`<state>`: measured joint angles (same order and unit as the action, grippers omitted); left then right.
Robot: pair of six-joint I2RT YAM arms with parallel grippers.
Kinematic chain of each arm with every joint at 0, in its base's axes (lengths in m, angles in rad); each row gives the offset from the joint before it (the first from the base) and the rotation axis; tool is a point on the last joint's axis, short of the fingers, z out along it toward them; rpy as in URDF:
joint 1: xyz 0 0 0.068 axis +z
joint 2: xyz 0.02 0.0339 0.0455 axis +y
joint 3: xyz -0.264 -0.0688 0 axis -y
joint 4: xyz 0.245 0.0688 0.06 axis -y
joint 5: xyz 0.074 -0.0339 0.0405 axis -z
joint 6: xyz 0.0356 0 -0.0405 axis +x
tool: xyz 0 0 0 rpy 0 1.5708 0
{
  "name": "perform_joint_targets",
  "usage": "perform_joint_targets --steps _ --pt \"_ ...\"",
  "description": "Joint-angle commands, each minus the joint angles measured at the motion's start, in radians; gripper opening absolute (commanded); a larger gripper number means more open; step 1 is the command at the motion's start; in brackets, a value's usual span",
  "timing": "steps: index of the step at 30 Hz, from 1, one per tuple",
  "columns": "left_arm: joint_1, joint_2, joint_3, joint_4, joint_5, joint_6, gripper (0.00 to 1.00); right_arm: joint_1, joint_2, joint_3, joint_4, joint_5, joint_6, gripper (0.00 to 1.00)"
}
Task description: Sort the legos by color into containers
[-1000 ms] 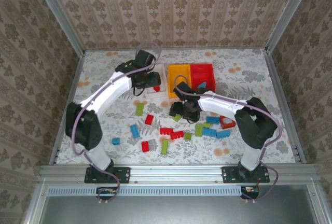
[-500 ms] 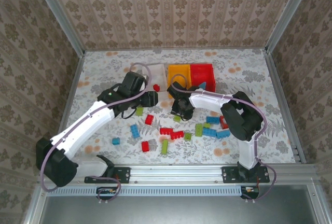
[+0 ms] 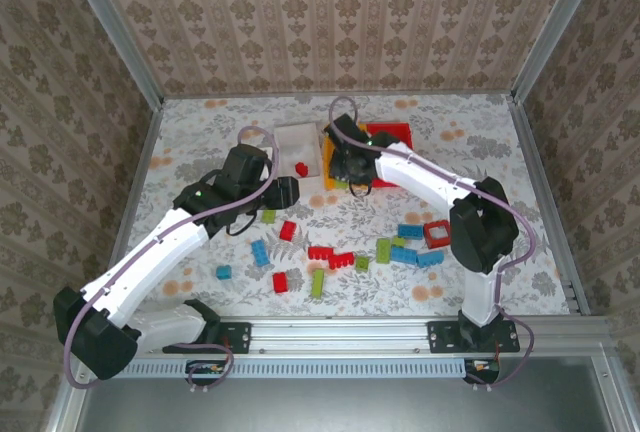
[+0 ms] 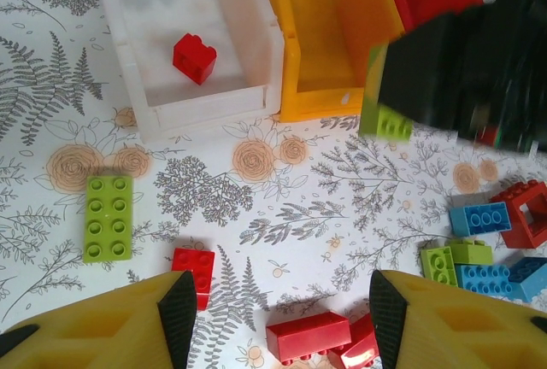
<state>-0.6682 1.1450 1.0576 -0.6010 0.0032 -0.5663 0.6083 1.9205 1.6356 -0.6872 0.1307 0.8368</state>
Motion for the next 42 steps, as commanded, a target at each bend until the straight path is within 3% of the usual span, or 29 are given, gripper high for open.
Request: perform_joint_targets --steps 1,6,11,17,23,30,36,42 --pt "-0.01 -0.01 -0.009 0.022 -0.014 -0.023 0.58 -0.038 0.115 0.129 -0.045 0.002 -0.119 0.27" --pt "-0.011 0.01 -0.011 0.025 -0.005 -0.024 0.58 -0.063 0.28 0.329 -0.13 -0.021 -0.169 0.3" --pt "-0.016 0.025 -0.016 0.032 -0.003 -0.029 0.58 -0.071 0.353 0.431 -0.2 -0.029 -0.173 0.46" --pt "-0.019 0.041 -0.009 0.026 0.0 -0.021 0.58 -0.071 0.323 0.441 -0.219 -0.018 -0.166 0.61" --pt "-0.022 0.078 0.015 0.036 0.035 0.002 0.6 -0.071 0.196 0.407 -0.224 0.022 -0.194 0.64" --pt "-0.093 0.234 0.127 0.066 0.152 0.102 0.61 -0.084 -0.106 0.065 -0.118 0.068 -0.278 0.65" --pt "-0.169 0.384 0.219 0.086 0.161 0.116 0.6 -0.144 -0.374 -0.279 -0.073 0.052 -0.267 0.62" --pt "-0.218 0.445 0.237 0.066 0.159 0.102 0.58 -0.177 -0.547 -0.466 -0.09 0.002 -0.253 0.6"
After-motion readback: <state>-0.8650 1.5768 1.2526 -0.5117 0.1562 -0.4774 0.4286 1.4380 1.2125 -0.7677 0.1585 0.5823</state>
